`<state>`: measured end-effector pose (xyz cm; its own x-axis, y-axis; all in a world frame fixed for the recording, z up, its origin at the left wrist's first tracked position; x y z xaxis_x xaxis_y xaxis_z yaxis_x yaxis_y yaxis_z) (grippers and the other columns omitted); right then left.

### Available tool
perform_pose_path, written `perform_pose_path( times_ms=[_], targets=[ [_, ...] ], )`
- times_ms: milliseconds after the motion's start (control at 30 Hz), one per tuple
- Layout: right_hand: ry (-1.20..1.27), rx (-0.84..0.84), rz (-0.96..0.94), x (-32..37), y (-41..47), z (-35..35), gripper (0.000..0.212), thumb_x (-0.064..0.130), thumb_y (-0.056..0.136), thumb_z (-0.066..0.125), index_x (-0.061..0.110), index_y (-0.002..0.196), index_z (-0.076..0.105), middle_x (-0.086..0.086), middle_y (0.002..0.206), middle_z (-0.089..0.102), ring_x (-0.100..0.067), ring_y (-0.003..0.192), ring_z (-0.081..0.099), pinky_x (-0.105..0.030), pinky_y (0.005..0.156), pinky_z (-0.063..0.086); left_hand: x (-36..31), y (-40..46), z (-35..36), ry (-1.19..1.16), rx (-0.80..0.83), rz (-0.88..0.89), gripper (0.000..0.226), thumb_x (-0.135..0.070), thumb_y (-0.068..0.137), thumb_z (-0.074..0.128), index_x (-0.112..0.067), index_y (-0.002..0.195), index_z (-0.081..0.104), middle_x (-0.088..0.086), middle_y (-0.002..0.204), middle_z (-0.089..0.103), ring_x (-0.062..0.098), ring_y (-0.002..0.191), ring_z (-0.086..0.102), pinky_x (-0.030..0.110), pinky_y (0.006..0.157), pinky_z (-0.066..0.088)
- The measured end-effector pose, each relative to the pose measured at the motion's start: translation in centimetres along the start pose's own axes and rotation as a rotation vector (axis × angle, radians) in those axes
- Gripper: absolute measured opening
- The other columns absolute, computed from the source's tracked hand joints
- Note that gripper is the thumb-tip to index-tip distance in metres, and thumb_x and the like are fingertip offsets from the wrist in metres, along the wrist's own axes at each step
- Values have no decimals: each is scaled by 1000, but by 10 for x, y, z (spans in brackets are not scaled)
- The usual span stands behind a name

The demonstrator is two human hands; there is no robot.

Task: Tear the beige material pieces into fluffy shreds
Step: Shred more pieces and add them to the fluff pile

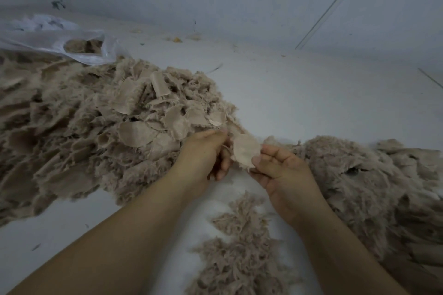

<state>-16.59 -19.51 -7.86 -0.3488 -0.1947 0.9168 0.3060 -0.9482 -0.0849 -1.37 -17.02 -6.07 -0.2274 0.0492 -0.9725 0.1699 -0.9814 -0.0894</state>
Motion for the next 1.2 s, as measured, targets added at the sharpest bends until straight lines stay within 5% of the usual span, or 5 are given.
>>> perform_pose_path(
  times_ms=[233,400,667,933,1200],
  targets=[
    [171,-129,-20,4,-3,-5,9,7,96,60,2,93,67,-5,68,65,-11,58,59,-24,59,55,-16,-9,14,-68,119,59,34,-17,98,52,3,71,57,14,53,57,18,38,49,23,38,33],
    [535,-313,22,6,-8,-23,32,31,105,46,13,79,54,3,57,41,-6,40,32,-17,35,30,-31,2,14,-199,72,316,69,10,86,57,-27,141,36,-9,147,42,13,130,50,40,104,47],
    [587,-322,-12,9,-12,-21,35,30,105,43,11,78,53,3,55,42,-6,43,32,-17,37,30,4,10,97,1318,275,617,22,-3,85,53,-8,103,64,7,103,61,25,98,54,39,84,46],
    [413,-332,33,3,-10,-19,26,26,107,41,9,107,61,-11,118,68,-24,108,66,-33,91,52,-13,-10,63,1268,155,632,10,2,81,57,-5,81,63,11,84,56,28,83,52,42,73,44],
    [378,-306,14,4,-10,-14,24,22,106,44,5,112,60,-15,118,70,-27,108,70,-38,97,54,-10,-24,21,872,-41,461,10,-6,96,53,-8,86,52,2,75,51,12,65,45,35,61,40]
  ],
)
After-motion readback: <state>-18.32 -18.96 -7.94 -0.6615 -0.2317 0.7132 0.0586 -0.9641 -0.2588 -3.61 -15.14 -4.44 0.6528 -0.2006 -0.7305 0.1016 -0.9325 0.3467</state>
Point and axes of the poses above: each hand's wrist, its own y-axis towards the middle knuckle, its own z-axis out of the palm, x = y × z, the point moved 8 cm from there along y, towards the middle knuckle
